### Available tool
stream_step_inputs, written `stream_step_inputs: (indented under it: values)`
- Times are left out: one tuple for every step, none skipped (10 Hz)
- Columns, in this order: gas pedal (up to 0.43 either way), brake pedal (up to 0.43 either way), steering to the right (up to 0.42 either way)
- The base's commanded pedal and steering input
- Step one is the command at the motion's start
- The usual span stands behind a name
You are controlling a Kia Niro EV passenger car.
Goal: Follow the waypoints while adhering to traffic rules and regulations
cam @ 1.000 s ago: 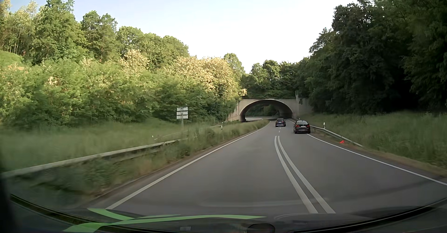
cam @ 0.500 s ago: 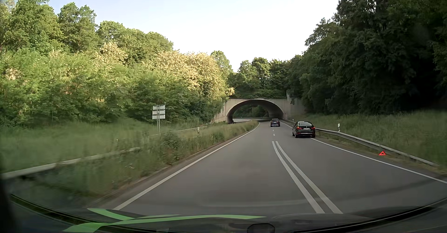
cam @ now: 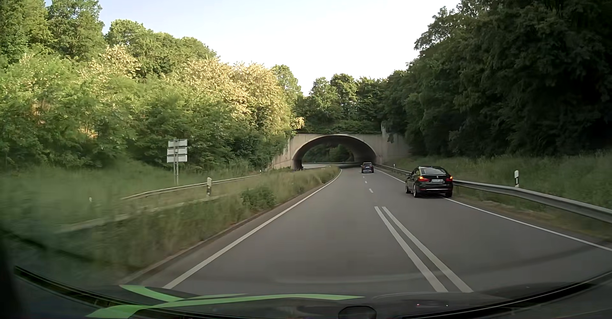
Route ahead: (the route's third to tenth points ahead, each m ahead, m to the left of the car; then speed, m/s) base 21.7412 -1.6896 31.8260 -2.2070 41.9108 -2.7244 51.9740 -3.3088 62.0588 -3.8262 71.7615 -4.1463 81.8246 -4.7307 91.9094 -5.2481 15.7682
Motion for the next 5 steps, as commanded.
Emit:
stream_step_inputs:
  values:
    - [0.339, 0.0, 0.018]
    - [0.339, 0.0, 0.013]
    - [0.35, 0.0, 0.011]
    - [0.35, 0.0, 0.011]
    - [0.35, 0.0, 0.011]
